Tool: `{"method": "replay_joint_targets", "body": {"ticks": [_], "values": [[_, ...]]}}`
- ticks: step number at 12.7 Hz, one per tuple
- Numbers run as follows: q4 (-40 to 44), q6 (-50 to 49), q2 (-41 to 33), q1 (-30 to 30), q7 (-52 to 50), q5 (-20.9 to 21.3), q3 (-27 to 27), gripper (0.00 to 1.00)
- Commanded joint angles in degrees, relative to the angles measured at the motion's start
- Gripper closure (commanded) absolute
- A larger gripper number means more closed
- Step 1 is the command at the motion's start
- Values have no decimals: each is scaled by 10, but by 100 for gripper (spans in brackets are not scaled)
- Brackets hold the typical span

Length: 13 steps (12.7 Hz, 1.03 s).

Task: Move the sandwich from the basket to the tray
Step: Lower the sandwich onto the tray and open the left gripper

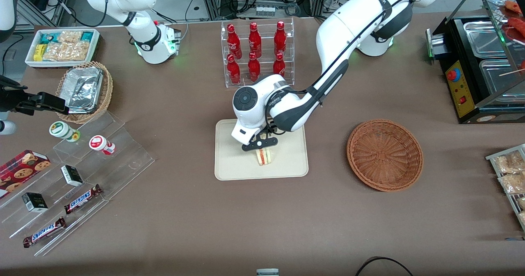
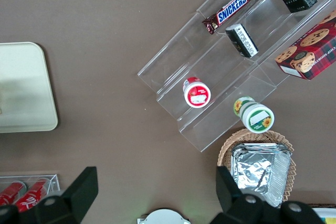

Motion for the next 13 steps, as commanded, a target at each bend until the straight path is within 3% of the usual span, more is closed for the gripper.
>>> {"method": "replay_joint_targets", "body": {"ticks": [1, 8, 13], "values": [[22, -21, -9, -6, -15, 3, 4, 0], [22, -44, -65, 28, -2, -31, 1, 0], [16, -97, -102, 83, 91, -56, 0, 0]]}}
